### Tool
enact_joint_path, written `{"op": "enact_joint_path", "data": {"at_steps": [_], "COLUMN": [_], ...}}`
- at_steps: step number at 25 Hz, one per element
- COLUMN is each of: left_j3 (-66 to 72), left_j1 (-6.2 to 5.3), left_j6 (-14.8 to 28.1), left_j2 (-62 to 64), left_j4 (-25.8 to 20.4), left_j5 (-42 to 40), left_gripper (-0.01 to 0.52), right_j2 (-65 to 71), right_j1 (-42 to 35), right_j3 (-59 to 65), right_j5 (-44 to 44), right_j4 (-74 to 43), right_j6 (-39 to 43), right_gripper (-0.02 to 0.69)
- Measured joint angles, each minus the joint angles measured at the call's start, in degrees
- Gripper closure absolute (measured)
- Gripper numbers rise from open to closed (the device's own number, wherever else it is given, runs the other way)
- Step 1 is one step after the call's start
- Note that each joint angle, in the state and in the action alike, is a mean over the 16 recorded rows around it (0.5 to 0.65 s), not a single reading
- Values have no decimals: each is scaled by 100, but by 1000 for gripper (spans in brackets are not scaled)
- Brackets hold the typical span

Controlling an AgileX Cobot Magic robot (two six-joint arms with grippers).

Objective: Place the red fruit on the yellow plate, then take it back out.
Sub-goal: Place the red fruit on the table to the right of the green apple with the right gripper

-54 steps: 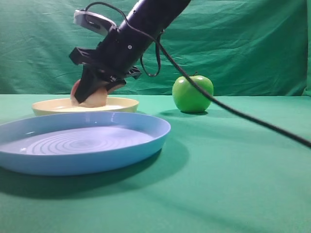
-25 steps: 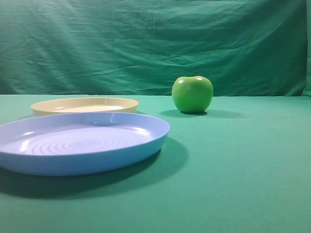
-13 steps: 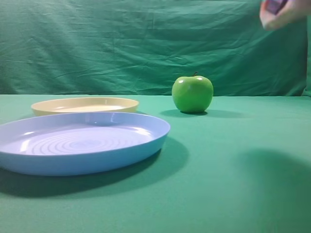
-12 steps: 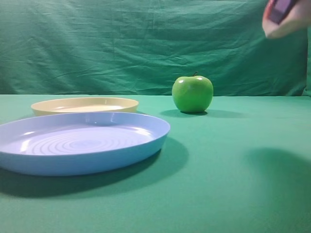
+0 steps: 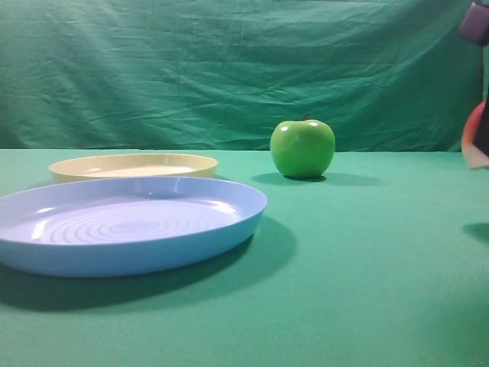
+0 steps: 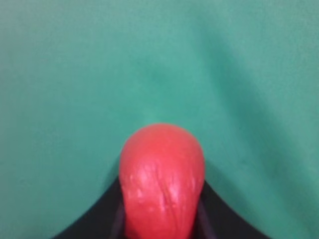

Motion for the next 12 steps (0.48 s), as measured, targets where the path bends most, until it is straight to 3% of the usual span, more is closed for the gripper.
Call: {"op": "enact_joint_path", "data": {"at_steps": [12], "left_j3": [0], "left_j1": [0], "left_j6": [0], "left_j2": [0], "left_j4": [0], "left_j5": [0], "left_gripper": [514], "right_j2": [-184], "right_j1": [0], "right_j3": [-520], "right_j5": [703], "right_j4": [9], "right_j6": [296], "right_gripper": [80]}}
